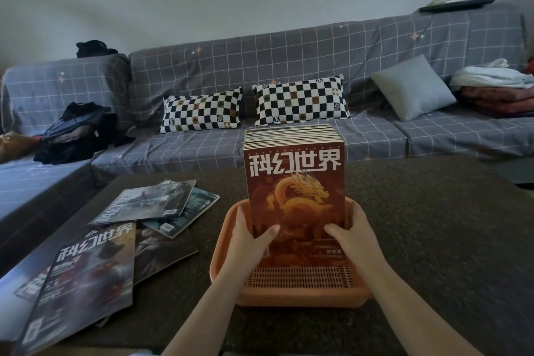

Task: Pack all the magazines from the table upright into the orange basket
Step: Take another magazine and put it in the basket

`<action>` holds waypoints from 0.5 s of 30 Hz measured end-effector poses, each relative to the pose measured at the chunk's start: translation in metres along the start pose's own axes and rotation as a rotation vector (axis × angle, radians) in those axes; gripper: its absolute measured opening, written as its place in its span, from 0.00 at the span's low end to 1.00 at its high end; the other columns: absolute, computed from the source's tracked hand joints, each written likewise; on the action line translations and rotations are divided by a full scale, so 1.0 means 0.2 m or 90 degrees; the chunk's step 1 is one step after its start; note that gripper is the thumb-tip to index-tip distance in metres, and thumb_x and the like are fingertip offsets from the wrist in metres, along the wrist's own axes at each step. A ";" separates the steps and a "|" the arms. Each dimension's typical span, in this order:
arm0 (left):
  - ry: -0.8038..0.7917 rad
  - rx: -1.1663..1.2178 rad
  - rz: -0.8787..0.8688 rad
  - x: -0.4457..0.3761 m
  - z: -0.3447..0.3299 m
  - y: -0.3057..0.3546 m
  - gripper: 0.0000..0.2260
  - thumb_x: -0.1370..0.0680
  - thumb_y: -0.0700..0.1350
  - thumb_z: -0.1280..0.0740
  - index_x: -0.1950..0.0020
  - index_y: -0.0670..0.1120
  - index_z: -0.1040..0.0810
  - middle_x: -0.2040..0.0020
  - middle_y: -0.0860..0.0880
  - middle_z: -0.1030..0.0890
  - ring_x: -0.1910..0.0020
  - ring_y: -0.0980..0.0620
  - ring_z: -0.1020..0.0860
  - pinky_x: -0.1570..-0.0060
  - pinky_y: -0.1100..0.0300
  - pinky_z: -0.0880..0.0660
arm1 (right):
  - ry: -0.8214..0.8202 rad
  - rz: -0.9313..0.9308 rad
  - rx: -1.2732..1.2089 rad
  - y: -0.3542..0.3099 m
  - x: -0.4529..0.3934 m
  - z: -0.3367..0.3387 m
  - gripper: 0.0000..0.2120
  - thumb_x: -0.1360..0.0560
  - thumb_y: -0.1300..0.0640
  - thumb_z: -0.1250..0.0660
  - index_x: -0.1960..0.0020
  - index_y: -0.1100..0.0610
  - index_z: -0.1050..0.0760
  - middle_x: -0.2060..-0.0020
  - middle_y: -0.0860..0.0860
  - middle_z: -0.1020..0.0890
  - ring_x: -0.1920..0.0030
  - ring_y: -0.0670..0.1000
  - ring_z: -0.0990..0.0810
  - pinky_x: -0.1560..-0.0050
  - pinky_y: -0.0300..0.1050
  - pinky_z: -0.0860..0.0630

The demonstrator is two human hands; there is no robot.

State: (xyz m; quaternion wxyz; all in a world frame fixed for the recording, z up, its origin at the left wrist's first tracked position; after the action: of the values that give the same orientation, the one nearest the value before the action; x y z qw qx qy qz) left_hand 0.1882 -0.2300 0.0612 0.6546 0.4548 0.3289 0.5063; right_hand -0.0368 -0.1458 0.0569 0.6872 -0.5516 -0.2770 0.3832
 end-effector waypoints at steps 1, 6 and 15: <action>0.002 -0.010 -0.005 0.01 0.00 0.01 0.36 0.27 0.54 0.28 0.25 0.55 0.43 0.37 0.55 0.25 0.48 0.61 0.22 0.61 0.71 0.26 | 0.007 0.003 0.008 -0.01 0.02 0.00 0.27 0.34 0.50 0.29 0.45 0.31 0.40 0.53 0.36 0.26 0.52 0.39 0.24 0.57 0.38 0.28; 0.036 -0.040 0.003 0.05 0.04 0.02 0.36 0.26 0.55 0.30 0.24 0.53 0.44 0.32 0.52 0.27 0.32 0.50 0.28 0.35 0.45 0.28 | 0.068 0.022 0.015 -0.07 0.09 0.05 0.31 0.31 0.54 0.30 0.34 0.43 0.40 0.60 0.31 0.30 0.62 0.33 0.28 0.65 0.30 0.37; 0.074 -0.069 -0.016 0.12 0.09 0.01 0.33 0.23 0.51 0.32 0.22 0.52 0.44 0.38 0.54 0.22 0.43 0.60 0.23 0.45 0.59 0.25 | 0.128 -0.018 0.007 -0.10 0.26 0.06 0.26 0.30 0.59 0.28 0.35 0.54 0.34 0.48 0.45 0.26 0.49 0.44 0.26 0.56 0.33 0.31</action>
State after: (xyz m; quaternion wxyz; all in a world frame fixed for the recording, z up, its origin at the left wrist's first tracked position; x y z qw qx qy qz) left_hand 0.2104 -0.2120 0.0698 0.6643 0.3846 0.3441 0.5408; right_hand -0.0135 -0.0988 0.0767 0.7197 -0.5798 -0.2121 0.3178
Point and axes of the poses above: each hand's wrist, its own x-axis away from the middle knuckle, its own z-axis out of the back of the hand, y = z × x, the point moved 10 cm from there along -x, towards the middle knuckle
